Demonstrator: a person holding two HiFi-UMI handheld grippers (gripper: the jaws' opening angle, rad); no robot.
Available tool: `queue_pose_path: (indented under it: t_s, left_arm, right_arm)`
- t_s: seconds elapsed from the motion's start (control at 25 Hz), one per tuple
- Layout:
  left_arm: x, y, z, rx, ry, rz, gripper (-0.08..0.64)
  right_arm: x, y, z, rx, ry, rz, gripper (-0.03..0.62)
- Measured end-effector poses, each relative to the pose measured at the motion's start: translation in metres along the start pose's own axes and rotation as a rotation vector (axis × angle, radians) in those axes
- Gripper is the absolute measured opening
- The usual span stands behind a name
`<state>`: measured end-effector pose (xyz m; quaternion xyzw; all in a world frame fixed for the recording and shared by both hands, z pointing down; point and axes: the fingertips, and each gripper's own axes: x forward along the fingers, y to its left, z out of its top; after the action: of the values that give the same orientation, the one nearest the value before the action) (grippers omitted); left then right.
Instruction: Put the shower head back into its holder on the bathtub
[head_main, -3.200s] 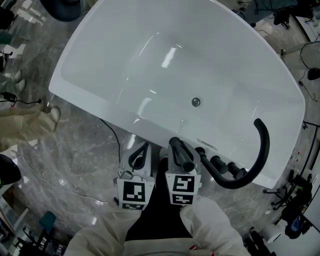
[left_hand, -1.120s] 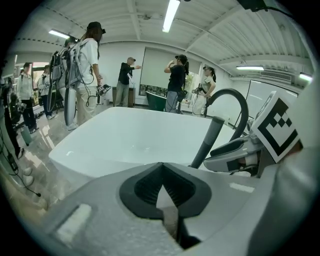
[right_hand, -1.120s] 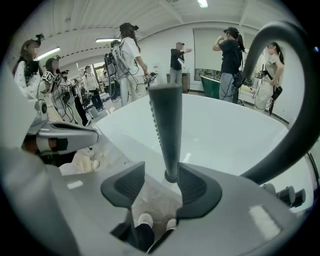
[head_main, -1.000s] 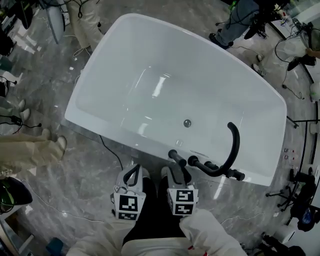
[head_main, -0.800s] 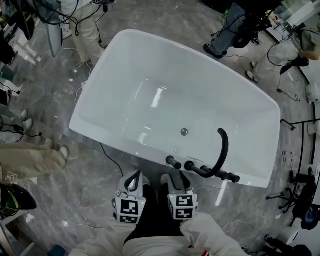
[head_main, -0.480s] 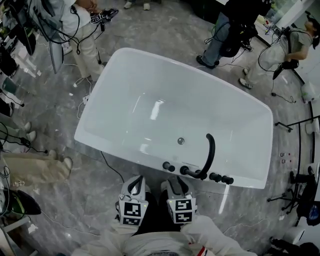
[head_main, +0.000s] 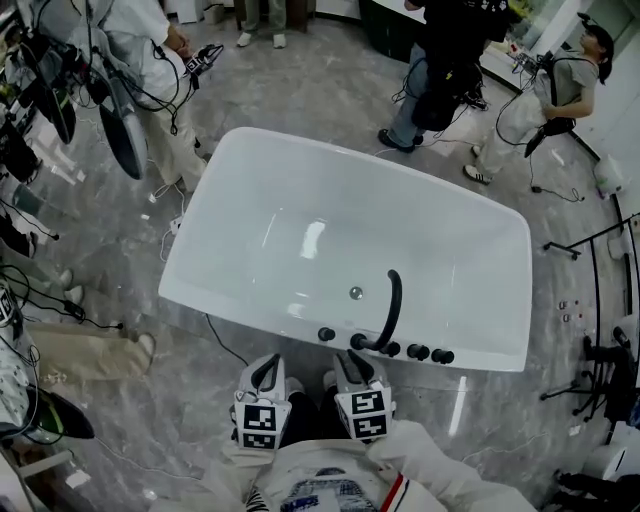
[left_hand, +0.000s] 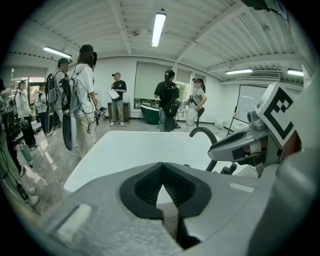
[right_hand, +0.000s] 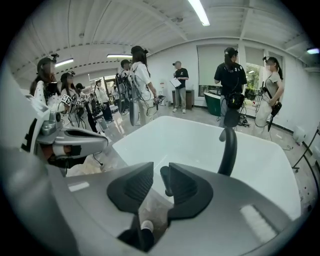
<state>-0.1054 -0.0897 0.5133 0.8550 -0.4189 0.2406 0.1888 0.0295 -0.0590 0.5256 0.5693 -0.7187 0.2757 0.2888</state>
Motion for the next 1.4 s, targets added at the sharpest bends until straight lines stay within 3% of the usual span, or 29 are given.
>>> queue_pose_path:
  t_s: [0.44, 0.72, 1.16, 1.4]
  left_arm:
    - [-0.023, -0.007, 0.07, 0.061, -0.108, 0.03, 0.0]
    - [-0.038, -0.017, 0.085, 0.114, -0.158, 0.004, 0.0]
    - [-0.074, -0.038, 0.073, 0.13, -0.184, 0.026, 0.0]
    - [-0.102, -0.078, 0.062, 0.129, -0.201, 0.082, 0.0]
  right_arm:
    - [-0.038, -0.025, 0.068, -0.009, -0.158, 0.011, 0.022]
    - [-0.053, -0.004, 0.085, -0.022, -0.227, 0.035, 0.006]
    - [-0.087, 0.012, 0.069, -0.055, -0.252, 0.067, 0.006]
    - [-0.131, 0.008, 0.039, -0.077, -0.295, 0.112, 0.005]
